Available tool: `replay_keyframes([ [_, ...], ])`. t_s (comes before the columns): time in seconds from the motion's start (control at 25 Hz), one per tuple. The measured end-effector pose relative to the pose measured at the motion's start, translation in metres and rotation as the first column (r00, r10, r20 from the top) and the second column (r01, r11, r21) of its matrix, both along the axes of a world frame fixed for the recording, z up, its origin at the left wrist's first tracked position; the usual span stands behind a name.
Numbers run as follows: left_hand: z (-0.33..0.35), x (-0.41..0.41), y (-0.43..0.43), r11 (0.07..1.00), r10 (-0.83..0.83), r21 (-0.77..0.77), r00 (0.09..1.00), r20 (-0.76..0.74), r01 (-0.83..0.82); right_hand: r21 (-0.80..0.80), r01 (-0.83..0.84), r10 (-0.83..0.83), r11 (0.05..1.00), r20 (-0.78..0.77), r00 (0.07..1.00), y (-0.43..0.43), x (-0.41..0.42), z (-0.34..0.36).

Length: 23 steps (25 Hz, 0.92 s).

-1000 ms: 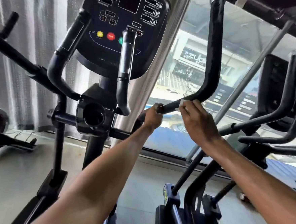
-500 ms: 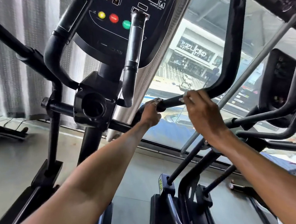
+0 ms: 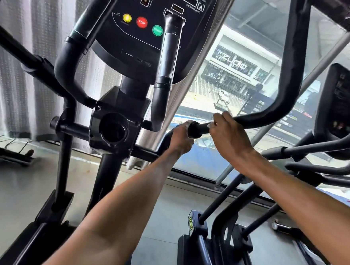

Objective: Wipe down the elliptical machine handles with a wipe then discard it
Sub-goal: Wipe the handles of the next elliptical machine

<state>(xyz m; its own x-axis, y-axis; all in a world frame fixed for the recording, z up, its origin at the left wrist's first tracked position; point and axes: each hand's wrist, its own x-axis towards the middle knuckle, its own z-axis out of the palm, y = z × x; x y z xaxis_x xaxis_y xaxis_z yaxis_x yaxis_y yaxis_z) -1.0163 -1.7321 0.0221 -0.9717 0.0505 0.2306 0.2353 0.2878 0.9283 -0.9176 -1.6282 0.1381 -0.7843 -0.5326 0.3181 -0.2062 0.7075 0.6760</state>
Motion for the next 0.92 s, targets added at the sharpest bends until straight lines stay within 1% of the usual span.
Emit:
replay_keyframes([
  [0.2, -0.001, -0.01, 0.0, 1.0, -0.005, 0.025, 0.999, 0.049, 0.004, -0.01, 0.04, -0.039, 0.999, 0.031, 0.999, -0.013, -0.016, -0.008],
  [0.32, -0.008, -0.017, -0.003, 0.997, -0.048, 0.057, 0.999, 0.025, 0.046, -0.037, 0.089, -0.086, 0.995, 0.086, 0.993, -0.024, -0.026, -0.015],
  [0.44, -0.024, -0.03, -0.012, 0.991, -0.088, 0.107, 0.995, 0.045, 0.083, -0.045, 0.115, -0.109, 0.992, 0.122, 0.987, -0.033, -0.043, -0.028],
  [0.52, -0.029, -0.03, -0.019, 0.985, -0.109, 0.142, 0.993, 0.05, 0.101, -0.022, 0.14, -0.136, 0.99, 0.136, 0.981, -0.04, -0.054, -0.036],
  [0.6, -0.027, -0.025, -0.022, 0.99, -0.102, 0.094, 0.995, 0.009, 0.101, 0.023, 0.147, -0.149, 0.989, 0.155, 0.977, -0.044, -0.059, -0.046],
  [0.64, -0.026, -0.024, -0.021, 0.992, -0.098, 0.081, 0.995, -0.035, 0.1, 0.041, 0.14, -0.145, 0.989, 0.172, 0.974, -0.045, -0.06, -0.049],
  [0.72, -0.027, -0.022, -0.02, 0.991, -0.105, 0.078, 0.993, -0.048, 0.109, 0.071, 0.108, -0.121, 0.992, 0.21, 0.97, -0.045, -0.057, -0.042],
  [0.8, -0.028, -0.022, -0.019, 0.986, -0.133, 0.092, 0.99, -0.038, 0.136, 0.088, 0.095, -0.11, 0.992, 0.19, 0.976, -0.044, -0.05, -0.026],
  [0.92, -0.036, -0.029, -0.018, 0.991, -0.119, 0.056, 0.992, -0.039, 0.121, -0.039, 0.163, -0.157, 0.986, 0.125, 0.98, -0.038, -0.043, -0.005],
])
